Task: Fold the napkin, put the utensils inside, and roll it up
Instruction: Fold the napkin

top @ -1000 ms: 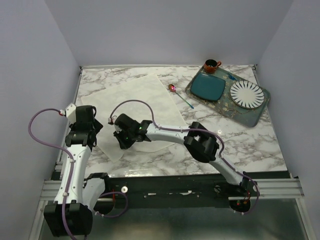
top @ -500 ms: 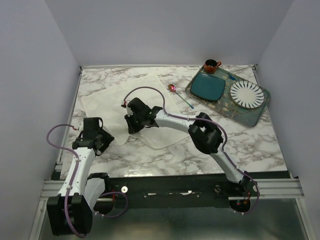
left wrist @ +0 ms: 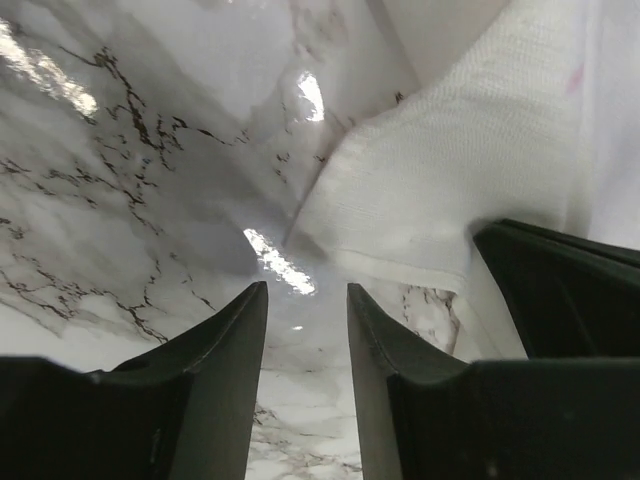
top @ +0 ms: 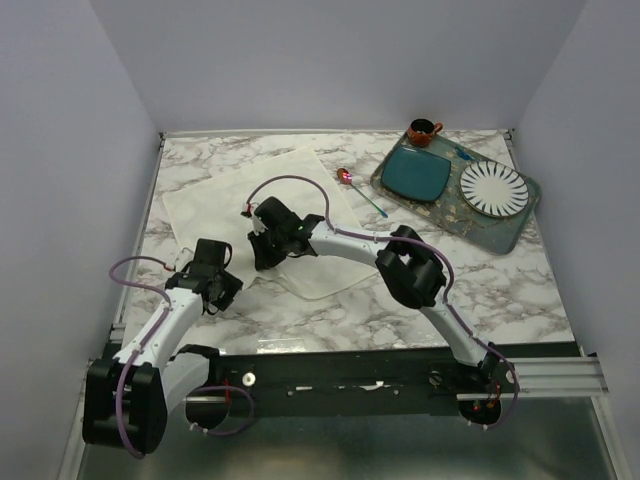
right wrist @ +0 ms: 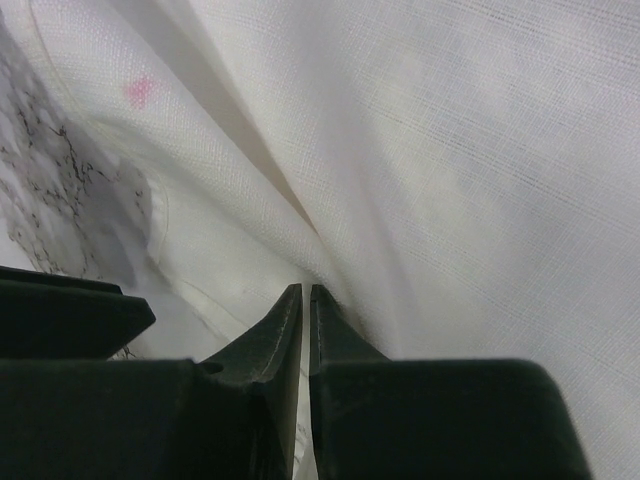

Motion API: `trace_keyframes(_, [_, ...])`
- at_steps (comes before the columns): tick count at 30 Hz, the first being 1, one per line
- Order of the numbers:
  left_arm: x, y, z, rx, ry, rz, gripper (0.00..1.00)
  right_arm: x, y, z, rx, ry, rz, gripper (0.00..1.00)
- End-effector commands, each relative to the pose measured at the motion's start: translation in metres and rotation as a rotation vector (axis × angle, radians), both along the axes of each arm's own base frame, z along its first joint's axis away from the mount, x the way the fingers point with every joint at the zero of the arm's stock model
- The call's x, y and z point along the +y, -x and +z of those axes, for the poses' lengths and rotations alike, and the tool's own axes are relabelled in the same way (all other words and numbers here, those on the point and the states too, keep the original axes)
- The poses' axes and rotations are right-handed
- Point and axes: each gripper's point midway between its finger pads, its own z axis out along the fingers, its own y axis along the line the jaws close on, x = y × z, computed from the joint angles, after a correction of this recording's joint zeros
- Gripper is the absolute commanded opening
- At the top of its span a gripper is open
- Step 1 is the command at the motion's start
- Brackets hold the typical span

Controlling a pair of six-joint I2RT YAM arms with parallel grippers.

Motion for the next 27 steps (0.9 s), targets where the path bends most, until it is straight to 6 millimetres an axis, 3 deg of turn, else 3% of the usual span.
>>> trace_keyframes(1, [0.023,-0.007,0.006,-0.008,-0.126,0.129,0.45,-0.001,0.005,-0.005,0.000,0.004,0.009,0.15])
trace_keyframes(13, [0.017,-0.019,-0.001,0.036,-0.210,0.082,0.45,-0.002,0.006,-0.006,-0.004,0.008,0.015,0.15])
trace_keyframes(23, [0.019,-0.007,-0.024,0.128,-0.260,0.101,0.42,-0.006,0.006,-0.006,-0.005,0.016,0.010,0.14])
trace_keyframes(27, [0.027,-0.004,-0.031,0.156,-0.313,0.109,0.32,-0.007,0.010,-0.006,0.003,0.015,0.017,0.14])
